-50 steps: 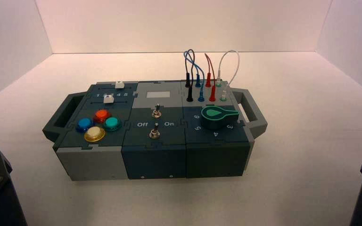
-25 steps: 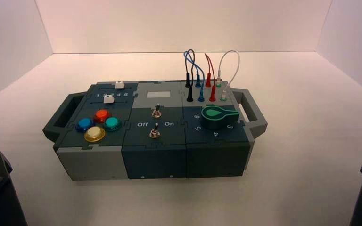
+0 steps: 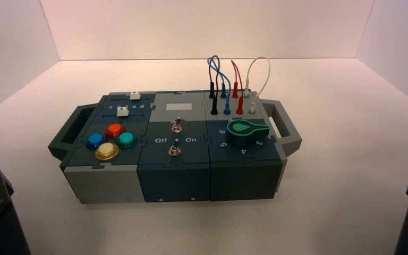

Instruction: Turn the knob to position 2.

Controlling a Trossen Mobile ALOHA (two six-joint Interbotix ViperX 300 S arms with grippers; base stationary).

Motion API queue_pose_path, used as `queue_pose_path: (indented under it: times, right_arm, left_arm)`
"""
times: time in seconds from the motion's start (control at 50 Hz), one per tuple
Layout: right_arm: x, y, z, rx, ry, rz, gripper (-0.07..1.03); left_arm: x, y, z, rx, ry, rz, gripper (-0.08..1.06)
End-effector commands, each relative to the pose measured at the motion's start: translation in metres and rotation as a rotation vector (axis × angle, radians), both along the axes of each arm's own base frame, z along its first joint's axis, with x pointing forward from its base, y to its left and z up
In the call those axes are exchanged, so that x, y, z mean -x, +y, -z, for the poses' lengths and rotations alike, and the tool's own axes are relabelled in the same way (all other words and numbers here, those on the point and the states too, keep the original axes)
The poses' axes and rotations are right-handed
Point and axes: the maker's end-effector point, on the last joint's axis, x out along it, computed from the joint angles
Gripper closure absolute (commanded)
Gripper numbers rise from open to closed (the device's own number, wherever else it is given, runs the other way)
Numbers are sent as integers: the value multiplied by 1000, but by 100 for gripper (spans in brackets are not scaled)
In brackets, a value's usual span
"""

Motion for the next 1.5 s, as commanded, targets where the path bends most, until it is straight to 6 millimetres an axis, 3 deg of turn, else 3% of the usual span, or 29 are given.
queue_pose_path:
  times: [0.02, 0.18, 0.34, 0.48, 0.76, 1.04, 1.5]
  right_arm:
    - [0, 19, 4, 17, 101, -69, 99]
    - [9, 35, 25, 47, 286, -129, 99]
    - [24, 50, 40, 24, 434, -177, 99]
    - [40, 66, 54, -25, 566, -226, 99]
    - [74, 111, 92, -28, 782, -377, 99]
    - [96, 133, 137, 50, 977, -436, 99]
    - [108, 127, 168, 90, 1091, -407, 99]
  left_arm:
    - [-5, -23, -2, -14, 79, 87, 101]
    - [1, -54, 34, -57, 302, 201, 101]
    - [22, -87, 67, -128, 473, 342, 101]
    - [42, -112, 81, -174, 546, 457, 101]
    - [73, -147, 91, -183, 614, 609, 101]
    - [87, -163, 107, -234, 674, 678, 101]
    - [94, -173, 124, -282, 728, 715, 101]
